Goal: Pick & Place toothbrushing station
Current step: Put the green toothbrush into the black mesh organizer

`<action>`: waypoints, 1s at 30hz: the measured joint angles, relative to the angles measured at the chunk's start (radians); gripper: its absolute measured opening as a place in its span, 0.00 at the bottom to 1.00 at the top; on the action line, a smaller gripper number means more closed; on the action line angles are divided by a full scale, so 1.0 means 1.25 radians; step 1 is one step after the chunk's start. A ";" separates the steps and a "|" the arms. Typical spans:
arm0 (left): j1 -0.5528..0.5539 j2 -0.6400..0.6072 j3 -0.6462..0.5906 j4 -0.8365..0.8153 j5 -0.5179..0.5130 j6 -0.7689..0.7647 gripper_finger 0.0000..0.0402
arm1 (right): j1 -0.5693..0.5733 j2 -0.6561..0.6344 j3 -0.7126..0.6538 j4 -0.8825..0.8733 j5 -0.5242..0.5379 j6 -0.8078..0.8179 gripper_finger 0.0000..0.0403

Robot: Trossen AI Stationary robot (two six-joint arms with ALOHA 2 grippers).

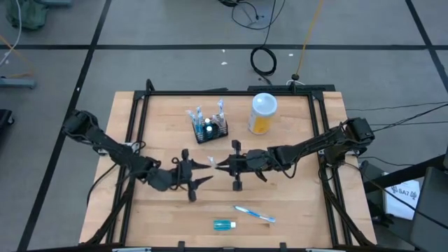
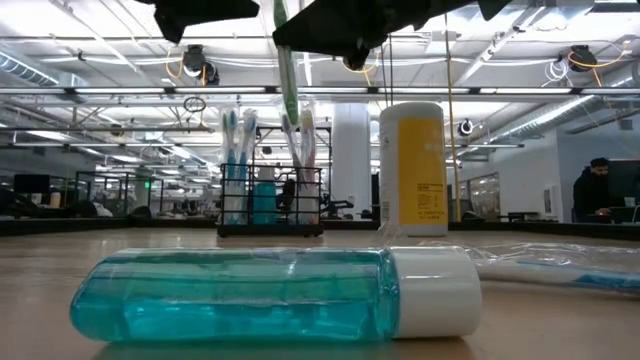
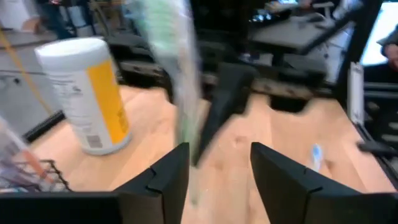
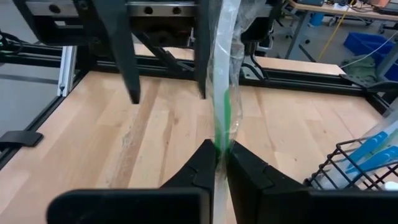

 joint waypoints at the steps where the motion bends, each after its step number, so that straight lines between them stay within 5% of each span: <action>1: 0.010 0.000 0.000 0.010 0.000 0.003 0.45 | 0.000 0.000 0.000 0.000 0.000 0.000 0.04; 5: 0.054 0.000 0.000 0.068 0.016 -0.032 0.50 | -0.004 0.000 0.000 0.001 0.000 0.000 0.04; 12: 0.127 0.000 0.000 0.100 0.217 -0.048 0.53 | -0.006 0.000 0.000 0.000 -0.003 -0.001 0.04; 24: 0.133 0.000 0.000 0.099 0.234 -0.011 0.53 | -0.006 0.000 0.000 0.000 -0.003 -0.003 0.04; 30: 0.133 0.000 0.000 0.099 0.173 0.003 0.53 | -0.006 0.000 0.000 0.000 -0.003 -0.003 0.04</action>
